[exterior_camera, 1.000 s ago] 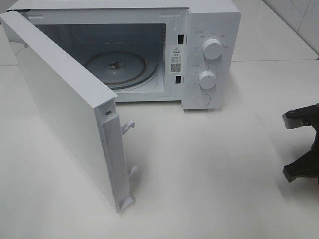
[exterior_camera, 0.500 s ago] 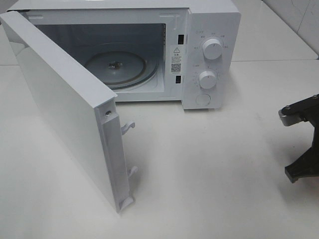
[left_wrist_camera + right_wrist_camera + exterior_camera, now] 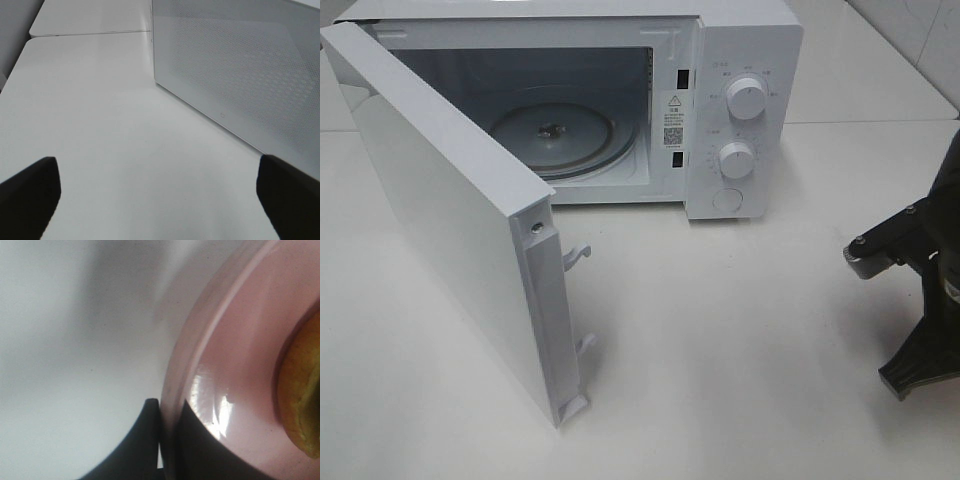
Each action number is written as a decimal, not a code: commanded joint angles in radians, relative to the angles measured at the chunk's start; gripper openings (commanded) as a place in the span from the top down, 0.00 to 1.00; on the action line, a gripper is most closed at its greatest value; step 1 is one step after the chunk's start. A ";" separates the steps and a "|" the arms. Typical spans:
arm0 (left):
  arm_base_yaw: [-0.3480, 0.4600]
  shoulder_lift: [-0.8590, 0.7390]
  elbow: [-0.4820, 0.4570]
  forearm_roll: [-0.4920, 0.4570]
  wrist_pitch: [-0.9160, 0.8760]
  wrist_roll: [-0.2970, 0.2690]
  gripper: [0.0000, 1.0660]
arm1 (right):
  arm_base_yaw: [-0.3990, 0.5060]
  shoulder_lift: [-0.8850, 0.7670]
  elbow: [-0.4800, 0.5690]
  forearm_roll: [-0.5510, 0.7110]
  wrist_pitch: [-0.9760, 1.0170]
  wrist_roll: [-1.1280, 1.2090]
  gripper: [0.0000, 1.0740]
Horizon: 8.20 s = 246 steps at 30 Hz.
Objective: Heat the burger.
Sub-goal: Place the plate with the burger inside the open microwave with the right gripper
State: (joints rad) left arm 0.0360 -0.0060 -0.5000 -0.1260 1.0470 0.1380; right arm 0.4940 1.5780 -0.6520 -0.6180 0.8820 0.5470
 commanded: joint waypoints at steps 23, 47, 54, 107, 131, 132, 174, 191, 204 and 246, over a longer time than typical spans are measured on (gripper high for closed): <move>0.001 -0.018 0.003 0.003 -0.009 0.000 0.06 | 0.311 -0.213 0.041 -0.045 0.171 -0.012 0.99; 0.001 -0.018 0.003 0.003 -0.009 0.000 0.06 | 0.492 -0.274 0.084 -0.115 0.156 -0.069 0.98; 0.001 -0.018 0.003 0.003 -0.009 0.000 0.06 | 0.492 -0.274 0.083 -0.169 0.095 -0.161 0.97; 0.001 -0.018 0.003 0.003 -0.009 0.000 0.06 | 0.406 -0.274 0.083 -0.296 -0.515 -1.081 1.00; 0.001 -0.018 0.003 0.003 -0.009 0.000 0.06 | 0.178 -0.274 0.082 0.528 -0.625 -2.121 1.00; 0.001 -0.018 0.003 0.003 -0.009 0.000 0.06 | 0.178 -0.274 0.082 0.528 -0.625 -2.121 1.00; 0.001 -0.018 0.003 0.003 -0.009 0.000 0.06 | 0.174 0.032 -0.271 0.612 -0.673 -2.157 1.00; 0.001 -0.018 0.003 0.003 -0.009 0.000 0.06 | 0.174 0.160 -0.430 0.612 -0.672 -2.123 1.00; 0.001 -0.018 0.003 0.003 -0.009 0.000 0.06 | 0.174 0.284 -0.561 0.611 -0.672 -2.116 1.00; 0.001 -0.018 0.003 0.003 -0.009 0.000 0.06 | 0.174 0.627 -1.049 0.267 -0.550 -1.647 1.00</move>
State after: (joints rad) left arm 0.0360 -0.0060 -0.5000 -0.1260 1.0470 0.1380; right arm 0.6700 2.2100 -1.6620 -0.3100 0.3840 -1.1420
